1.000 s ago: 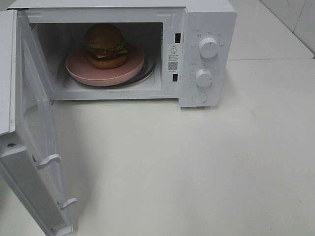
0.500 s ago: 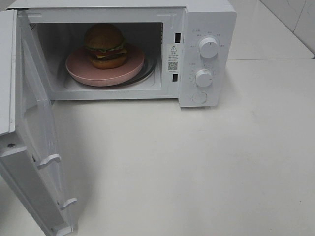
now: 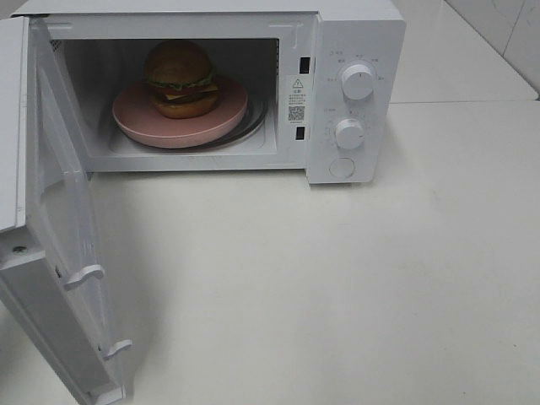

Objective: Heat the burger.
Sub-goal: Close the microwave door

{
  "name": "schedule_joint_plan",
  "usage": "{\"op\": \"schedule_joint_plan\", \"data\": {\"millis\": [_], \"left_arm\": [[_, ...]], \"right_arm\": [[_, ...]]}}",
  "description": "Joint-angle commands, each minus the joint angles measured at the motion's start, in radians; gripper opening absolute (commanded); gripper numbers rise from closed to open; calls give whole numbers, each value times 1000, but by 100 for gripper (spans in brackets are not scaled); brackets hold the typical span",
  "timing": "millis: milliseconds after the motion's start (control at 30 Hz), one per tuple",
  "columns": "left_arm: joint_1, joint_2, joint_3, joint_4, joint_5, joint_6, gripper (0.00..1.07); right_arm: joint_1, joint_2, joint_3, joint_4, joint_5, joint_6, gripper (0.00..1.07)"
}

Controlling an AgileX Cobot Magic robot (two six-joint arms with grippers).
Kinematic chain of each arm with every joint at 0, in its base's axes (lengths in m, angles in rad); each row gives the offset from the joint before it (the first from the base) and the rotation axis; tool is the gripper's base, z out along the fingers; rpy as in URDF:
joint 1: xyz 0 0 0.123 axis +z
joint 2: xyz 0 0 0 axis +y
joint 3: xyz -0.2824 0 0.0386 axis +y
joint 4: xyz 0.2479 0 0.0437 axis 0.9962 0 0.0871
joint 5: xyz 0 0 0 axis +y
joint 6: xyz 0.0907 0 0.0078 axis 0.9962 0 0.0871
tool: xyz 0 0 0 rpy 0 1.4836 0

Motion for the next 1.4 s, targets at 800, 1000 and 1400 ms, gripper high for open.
{"op": "schedule_joint_plan", "data": {"millis": [800,1000,1400], "left_arm": [[-6,14,-37,51,-25,-80,0],[-115,14,-49,-22,44,-46,0],[-237,17,-75,-177,101,2,0]], "right_arm": [[-8,-25,1,-6,-10,5,76],[-8,-25,1,-6,-10,5,76],[-8,-25,1,-6,-10,5,76]]}}
